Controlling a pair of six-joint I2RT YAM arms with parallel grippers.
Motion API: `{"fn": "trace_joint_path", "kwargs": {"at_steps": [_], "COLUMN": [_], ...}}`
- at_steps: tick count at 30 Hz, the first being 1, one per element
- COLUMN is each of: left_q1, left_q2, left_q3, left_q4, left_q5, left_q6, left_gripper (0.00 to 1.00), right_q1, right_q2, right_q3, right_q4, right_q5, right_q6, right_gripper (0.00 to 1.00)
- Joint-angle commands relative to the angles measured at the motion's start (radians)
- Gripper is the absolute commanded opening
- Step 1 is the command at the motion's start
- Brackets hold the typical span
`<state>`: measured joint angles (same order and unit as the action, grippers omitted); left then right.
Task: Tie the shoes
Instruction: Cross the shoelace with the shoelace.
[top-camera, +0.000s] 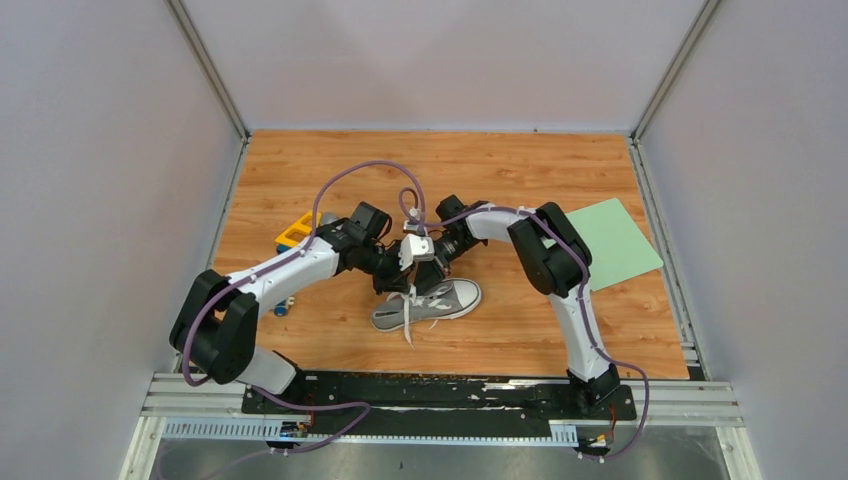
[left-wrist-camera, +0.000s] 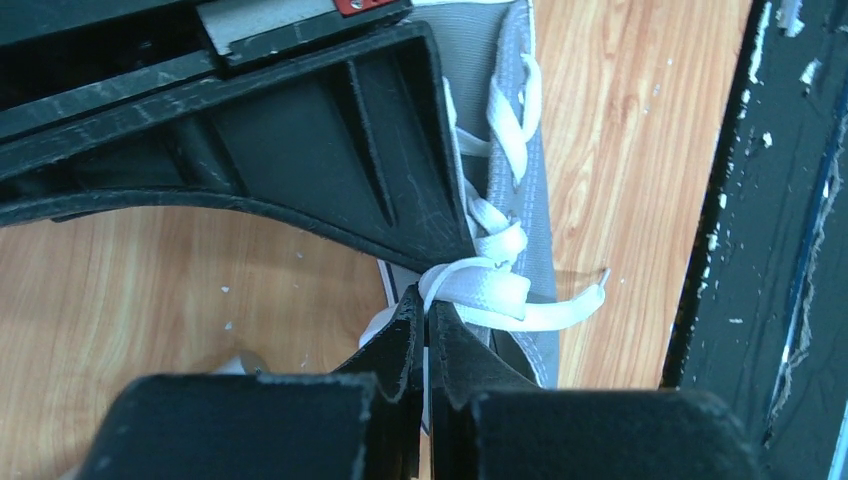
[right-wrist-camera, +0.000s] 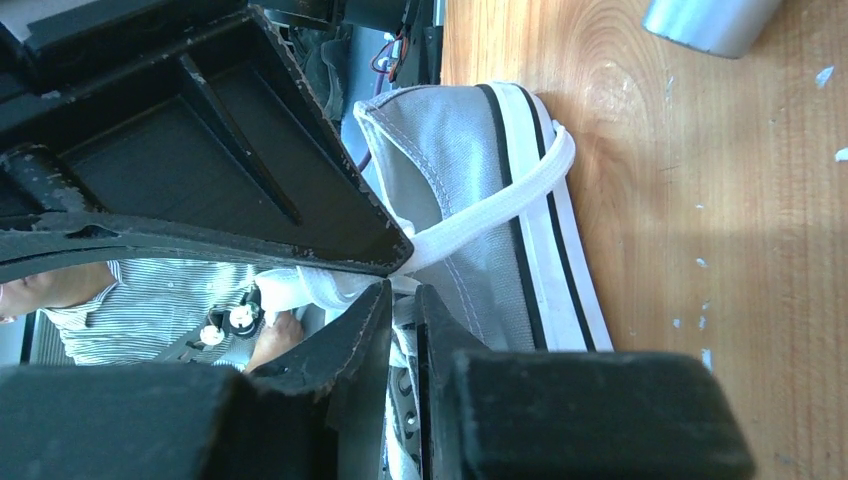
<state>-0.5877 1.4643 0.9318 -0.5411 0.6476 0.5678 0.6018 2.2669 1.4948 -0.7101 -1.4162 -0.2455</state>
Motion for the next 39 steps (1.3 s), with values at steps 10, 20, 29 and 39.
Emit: {"fn": "trace_joint_path", "kwargs": {"at_steps": [10,20,29,39], "left_q1": [-0.004,-0.003,-0.004,-0.004], "left_q2": [-0.001,0.009,-0.025,0.038], "left_q3": [0.012,0.079,0.118,0.185], "left_q4": [0.137,0.061,-0.122,-0.227], "left_q5": [-0.077,-0.079,0.001,0.052], "left_q6": [-0.276,-0.276,0.084,0.464], "left_gripper": [0.0,0.02,0.4,0.5], "right_q1": [0.02,0.02,0.013,0.013], "right_q2": [0.052,0.052,0.065,0.069], "right_q3": [0.073,0.081,0.093,0.102], "right_q4": [-0.034,-0.08,-0.105,-0.131], "right_q5": [-0.075,-0.099,-0.109,-0.109], "right_q6": [-0.042,-0.098,-0.113,-0.131], "right_gripper": [0.22,0.25,0.25,0.25]}}
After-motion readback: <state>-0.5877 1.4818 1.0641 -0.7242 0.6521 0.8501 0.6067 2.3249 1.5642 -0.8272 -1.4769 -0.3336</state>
